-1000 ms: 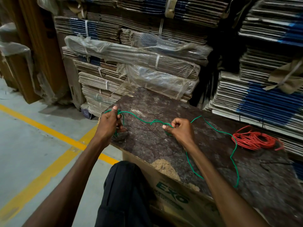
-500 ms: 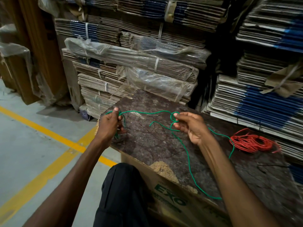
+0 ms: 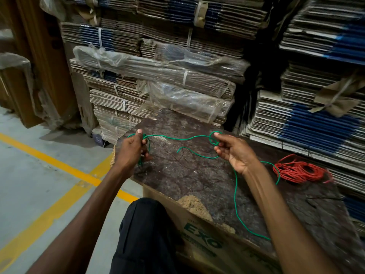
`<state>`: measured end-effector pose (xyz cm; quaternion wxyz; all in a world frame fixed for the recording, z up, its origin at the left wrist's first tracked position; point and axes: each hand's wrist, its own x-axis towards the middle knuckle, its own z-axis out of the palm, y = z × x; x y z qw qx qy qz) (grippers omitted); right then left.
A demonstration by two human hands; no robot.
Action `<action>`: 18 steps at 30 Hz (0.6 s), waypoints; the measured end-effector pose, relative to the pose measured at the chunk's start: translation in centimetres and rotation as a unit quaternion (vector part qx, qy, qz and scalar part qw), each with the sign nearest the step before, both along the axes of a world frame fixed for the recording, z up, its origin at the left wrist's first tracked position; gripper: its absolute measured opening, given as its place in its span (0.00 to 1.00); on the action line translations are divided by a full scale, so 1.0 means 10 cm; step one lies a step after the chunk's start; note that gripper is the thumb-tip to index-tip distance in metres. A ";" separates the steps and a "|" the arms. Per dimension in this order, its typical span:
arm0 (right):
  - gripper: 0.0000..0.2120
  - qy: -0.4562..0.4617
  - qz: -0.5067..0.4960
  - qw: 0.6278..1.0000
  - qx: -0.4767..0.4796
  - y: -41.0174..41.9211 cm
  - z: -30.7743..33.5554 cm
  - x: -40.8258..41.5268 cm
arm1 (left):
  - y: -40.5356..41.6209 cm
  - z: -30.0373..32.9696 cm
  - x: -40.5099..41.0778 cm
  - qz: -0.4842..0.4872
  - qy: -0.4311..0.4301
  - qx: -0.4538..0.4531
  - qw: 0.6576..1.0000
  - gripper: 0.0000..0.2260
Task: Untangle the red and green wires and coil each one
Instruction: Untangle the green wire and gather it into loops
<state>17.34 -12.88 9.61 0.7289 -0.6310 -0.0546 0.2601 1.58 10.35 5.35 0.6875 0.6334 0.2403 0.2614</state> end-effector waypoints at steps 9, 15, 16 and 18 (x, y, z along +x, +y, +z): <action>0.07 0.054 -0.051 0.996 0.042 -0.15 0.09 0.05 | -0.09 -0.06 0.11 -0.021 -0.002 0.003 1.000 0.20; 0.04 0.065 -0.050 0.994 0.069 -0.18 0.13 0.02 | -0.12 -0.06 0.11 -0.018 -0.003 0.004 1.000 0.20; 0.03 0.061 -0.053 0.994 0.074 -0.17 0.12 0.01 | -0.13 -0.06 0.12 -0.018 -0.004 0.003 1.000 0.20; 0.02 0.057 -0.073 0.992 0.081 -0.13 0.09 -0.01 | -0.14 -0.06 0.12 -0.018 -0.004 0.005 1.000 0.20</action>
